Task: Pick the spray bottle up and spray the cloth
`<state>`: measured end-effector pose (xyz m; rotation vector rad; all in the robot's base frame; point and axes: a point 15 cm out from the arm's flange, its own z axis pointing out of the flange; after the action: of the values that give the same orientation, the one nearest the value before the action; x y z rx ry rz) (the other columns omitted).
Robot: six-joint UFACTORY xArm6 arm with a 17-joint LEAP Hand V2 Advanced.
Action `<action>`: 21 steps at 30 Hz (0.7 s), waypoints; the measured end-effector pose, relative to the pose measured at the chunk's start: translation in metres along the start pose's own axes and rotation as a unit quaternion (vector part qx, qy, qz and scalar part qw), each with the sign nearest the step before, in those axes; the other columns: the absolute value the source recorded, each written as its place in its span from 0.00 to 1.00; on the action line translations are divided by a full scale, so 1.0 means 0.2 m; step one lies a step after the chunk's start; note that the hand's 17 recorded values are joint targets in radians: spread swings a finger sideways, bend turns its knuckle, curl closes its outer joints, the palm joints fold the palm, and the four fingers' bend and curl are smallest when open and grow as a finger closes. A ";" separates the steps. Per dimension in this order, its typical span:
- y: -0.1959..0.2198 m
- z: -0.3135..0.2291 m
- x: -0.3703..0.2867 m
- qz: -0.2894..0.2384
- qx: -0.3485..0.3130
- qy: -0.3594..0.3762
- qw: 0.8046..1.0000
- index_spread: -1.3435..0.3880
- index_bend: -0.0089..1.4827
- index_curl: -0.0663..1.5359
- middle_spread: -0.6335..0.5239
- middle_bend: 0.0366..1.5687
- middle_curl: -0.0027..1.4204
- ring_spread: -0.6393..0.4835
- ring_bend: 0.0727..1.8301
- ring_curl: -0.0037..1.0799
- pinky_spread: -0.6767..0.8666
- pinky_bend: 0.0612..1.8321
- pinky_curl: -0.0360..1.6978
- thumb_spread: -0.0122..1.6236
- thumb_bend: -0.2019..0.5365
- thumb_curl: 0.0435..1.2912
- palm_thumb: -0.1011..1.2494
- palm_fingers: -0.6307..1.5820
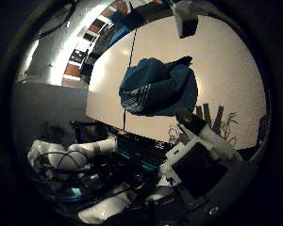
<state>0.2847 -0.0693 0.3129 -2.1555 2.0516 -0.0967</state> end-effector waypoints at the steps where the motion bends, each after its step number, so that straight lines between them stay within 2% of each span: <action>1: 0.00 0.00 0.00 -0.001 0.000 -0.001 1.000 0.52 0.28 0.31 0.48 0.18 0.26 0.71 0.05 0.12 0.65 0.06 0.15 0.59 0.25 0.30 0.84 0.37; 14: 0.00 -0.02 0.00 0.003 0.006 -0.002 1.000 0.52 0.30 0.30 0.48 0.18 0.26 0.71 0.06 0.12 0.65 0.07 0.16 0.59 0.25 0.30 0.84 0.37; 21: 0.05 -0.06 0.17 0.058 0.016 0.011 0.998 0.53 0.27 0.29 0.49 0.18 0.25 0.71 0.06 0.13 0.65 0.07 0.16 0.60 0.24 0.29 0.81 0.38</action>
<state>0.2751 -0.1041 0.3207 -2.0193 2.1671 -0.1380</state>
